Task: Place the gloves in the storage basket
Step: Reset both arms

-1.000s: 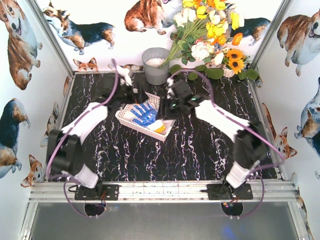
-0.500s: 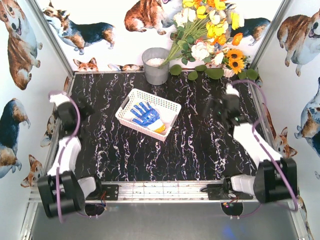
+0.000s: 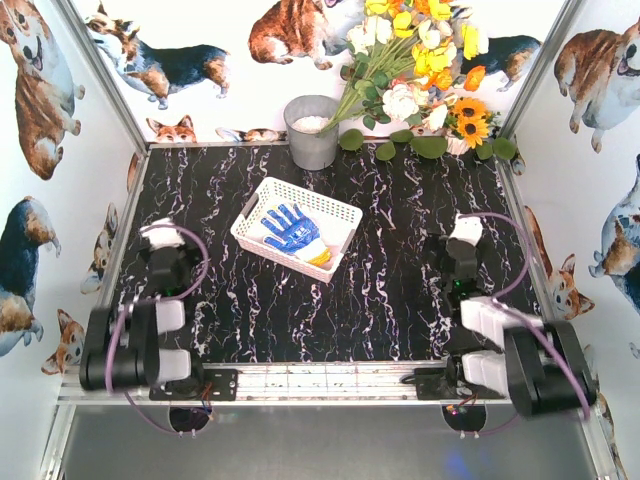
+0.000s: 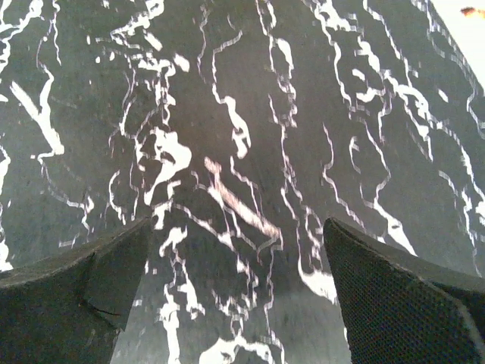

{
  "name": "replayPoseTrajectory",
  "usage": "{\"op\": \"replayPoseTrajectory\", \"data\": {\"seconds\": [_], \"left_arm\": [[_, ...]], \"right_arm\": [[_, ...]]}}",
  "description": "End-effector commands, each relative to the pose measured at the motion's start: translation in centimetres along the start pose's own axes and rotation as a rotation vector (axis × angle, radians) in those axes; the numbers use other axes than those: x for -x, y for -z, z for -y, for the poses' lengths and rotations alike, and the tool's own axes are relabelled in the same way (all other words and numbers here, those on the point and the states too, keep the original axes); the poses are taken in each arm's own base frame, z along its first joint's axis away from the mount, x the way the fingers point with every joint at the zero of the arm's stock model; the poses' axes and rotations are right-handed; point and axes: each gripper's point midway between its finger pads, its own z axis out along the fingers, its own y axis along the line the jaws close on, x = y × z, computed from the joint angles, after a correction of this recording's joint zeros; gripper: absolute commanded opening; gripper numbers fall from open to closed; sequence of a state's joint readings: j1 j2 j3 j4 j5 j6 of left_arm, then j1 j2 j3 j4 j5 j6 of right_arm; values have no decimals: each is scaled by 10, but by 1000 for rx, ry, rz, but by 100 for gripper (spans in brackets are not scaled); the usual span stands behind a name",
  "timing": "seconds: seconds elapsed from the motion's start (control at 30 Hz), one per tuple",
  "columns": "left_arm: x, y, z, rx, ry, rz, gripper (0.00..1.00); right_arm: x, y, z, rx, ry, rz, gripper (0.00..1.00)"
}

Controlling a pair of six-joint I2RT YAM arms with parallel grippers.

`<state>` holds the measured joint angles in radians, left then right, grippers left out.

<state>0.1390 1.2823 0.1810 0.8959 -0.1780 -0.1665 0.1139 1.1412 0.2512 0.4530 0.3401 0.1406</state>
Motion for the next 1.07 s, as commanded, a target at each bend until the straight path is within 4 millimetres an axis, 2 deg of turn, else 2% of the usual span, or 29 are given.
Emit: {"op": "replayPoseTrajectory", "data": {"seconds": [0.0,0.07,0.1,0.17,0.23,0.33,0.43,0.57,1.03], "left_arm": [[18,-18,49,-169,-158,115,100],[3,-26,63,-204,-231,81,100],[1,-30,64,-182,-254,73,100],[0,-33,56,-117,-231,46,100],[0,-35,51,-83,-214,37,100],[1,-33,50,-83,-215,49,100],[2,-34,51,-84,-212,55,100],[2,-34,51,-85,-213,53,100],[2,-34,51,-87,-212,55,100]], "right_arm": [[54,-18,-2,-10,37,255,99],[35,-24,-20,90,81,193,99],[31,-28,-25,115,111,210,100],[29,-37,-27,109,118,225,100],[25,-41,-24,99,97,100,100],[31,-47,-23,121,74,160,100],[27,-45,-22,118,74,110,100],[30,-46,-22,122,72,156,100],[29,-46,-25,136,81,150,100]]}}
